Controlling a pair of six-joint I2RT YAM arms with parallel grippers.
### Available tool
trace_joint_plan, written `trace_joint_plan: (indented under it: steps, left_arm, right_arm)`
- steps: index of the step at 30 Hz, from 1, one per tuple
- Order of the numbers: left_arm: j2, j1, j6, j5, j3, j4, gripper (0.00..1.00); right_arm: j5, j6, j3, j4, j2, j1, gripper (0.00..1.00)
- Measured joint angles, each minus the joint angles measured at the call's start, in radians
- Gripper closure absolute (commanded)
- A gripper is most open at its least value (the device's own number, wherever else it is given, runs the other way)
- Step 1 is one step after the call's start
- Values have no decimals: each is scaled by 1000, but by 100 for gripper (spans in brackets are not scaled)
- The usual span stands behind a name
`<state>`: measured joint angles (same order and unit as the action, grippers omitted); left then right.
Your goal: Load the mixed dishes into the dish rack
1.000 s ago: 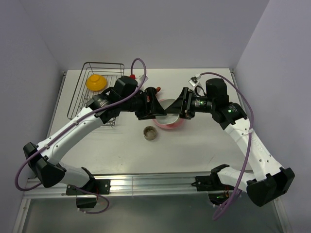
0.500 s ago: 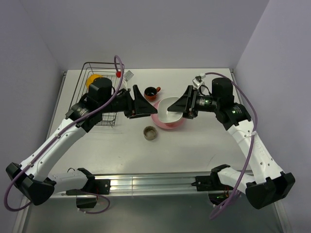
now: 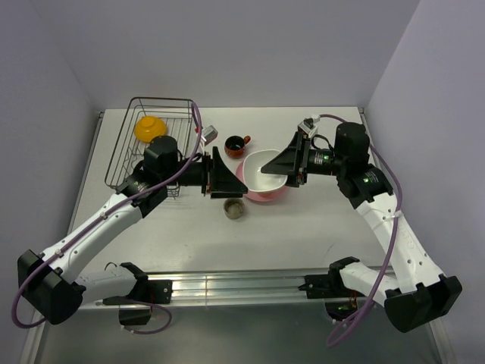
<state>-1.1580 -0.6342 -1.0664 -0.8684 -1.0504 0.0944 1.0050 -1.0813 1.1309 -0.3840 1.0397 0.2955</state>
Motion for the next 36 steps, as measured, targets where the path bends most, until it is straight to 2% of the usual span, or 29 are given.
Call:
trace_joint_plan:
  steps: [8, 13, 36]
  left_arm:
    - [9, 0, -134, -33, 37, -277, 13]
    - [9, 0, -198, -32, 42, -389, 14]
    - [-40, -29, -265, -5, 58, -461, 15]
  right_arm:
    - [34, -73, -45, 74, -13, 0, 100]
    - [38, -95, -45, 116, -13, 0, 100]
    - [64, -228, -96, 306, -15, 10, 100]
